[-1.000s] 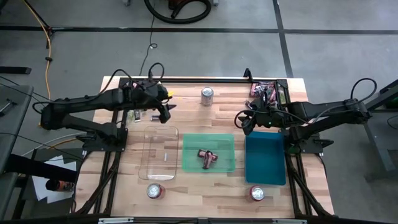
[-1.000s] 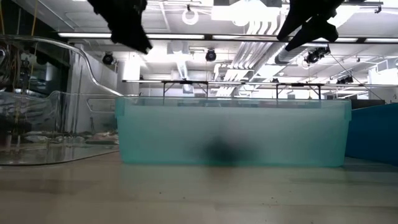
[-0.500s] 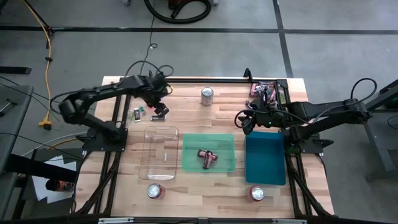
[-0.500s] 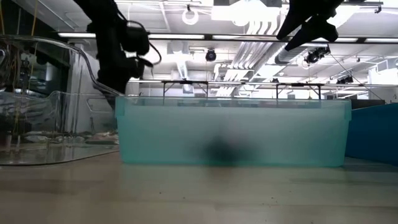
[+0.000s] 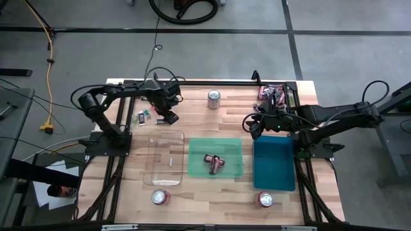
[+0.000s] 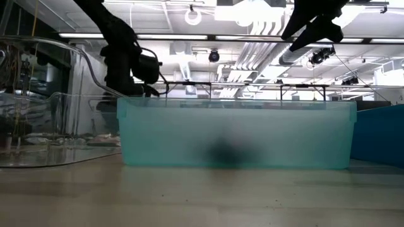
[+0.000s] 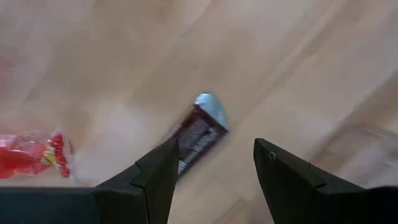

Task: Organize candy in baskets
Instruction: Put the brown white chocolate bar into the transparent bin

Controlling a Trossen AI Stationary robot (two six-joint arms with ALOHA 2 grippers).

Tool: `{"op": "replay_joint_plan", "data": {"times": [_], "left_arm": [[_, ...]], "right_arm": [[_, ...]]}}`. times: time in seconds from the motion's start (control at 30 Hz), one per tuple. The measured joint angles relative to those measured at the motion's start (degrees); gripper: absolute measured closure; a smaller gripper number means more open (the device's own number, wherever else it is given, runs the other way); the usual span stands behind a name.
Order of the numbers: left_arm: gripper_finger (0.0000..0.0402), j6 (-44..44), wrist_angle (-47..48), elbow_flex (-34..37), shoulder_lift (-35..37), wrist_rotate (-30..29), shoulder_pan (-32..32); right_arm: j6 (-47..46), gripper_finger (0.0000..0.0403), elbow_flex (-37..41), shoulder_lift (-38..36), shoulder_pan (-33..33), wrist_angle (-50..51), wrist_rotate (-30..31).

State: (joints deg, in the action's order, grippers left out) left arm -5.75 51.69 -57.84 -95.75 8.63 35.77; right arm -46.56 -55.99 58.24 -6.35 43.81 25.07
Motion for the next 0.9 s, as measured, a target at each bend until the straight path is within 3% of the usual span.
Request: {"op": "replay_joint_plan", "data": {"times": [0.57, 0.9], "left_arm": [[0.0206, 1.53, -2.13, 0.04, -5.67, -5.71, -2.59], [0.0206, 5.0, -5.73, -0.17, -7.09, -18.17, -5.2]], "right_arm": [[0.06, 0.021, 0.0, 0.0, 0.0, 0.04, 0.02], [0.5, 0.021, 0.0, 0.0, -0.01, 0.09, 0.04]]}}
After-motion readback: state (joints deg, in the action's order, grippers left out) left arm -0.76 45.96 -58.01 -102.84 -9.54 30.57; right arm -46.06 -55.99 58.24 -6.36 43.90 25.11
